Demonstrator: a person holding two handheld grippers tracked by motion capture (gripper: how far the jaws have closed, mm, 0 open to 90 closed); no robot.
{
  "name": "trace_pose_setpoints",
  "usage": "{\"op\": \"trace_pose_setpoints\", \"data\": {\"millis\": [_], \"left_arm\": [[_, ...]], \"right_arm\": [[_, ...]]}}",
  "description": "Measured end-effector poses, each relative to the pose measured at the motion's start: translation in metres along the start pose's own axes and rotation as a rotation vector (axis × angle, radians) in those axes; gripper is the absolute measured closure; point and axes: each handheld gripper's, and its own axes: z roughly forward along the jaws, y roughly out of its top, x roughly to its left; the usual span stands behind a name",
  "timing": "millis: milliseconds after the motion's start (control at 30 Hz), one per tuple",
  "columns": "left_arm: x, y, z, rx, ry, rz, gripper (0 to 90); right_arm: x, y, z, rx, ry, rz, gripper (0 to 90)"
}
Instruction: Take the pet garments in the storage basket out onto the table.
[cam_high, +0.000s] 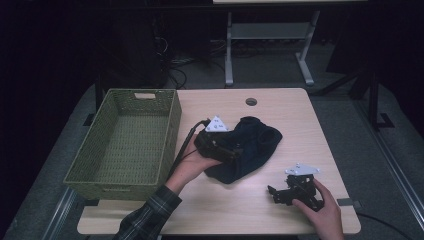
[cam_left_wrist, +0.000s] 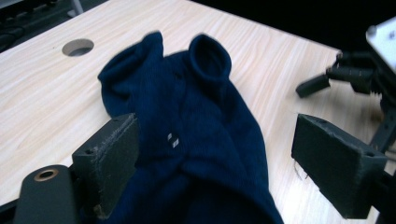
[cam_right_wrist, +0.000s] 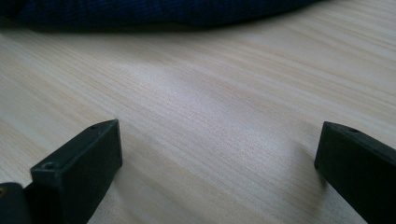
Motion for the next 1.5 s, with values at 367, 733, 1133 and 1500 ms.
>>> {"op": "trace_pose_setpoints", "data": {"millis": [367, 733, 1133, 1500], "left_arm": [[-0.02, -0.042, -0.012, 0.029, 0.028, -0.003, 14.4], [-0.032, -0.081, -0.008, 0.095, 0.033, -0.04, 13.1], [-0.038, -0.11, -0.009, 0.164, 0.079, -0.065, 12.9], [-0.037, -0.118, -0.004, 0.22, 0.101, -0.045, 12.8]], "right_arm": [[0.0, 0.0, 0.0, 0.0, 0.0, 0.0, 0.5], [0.0, 0.0, 0.0, 0.0, 0.0, -0.001, 0.5], [0.0, 0.0, 0.0, 0.0, 0.0, -0.001, 0.4], [0.0, 0.0, 0.0, 0.0, 0.0, -0.001, 0.5]]}}
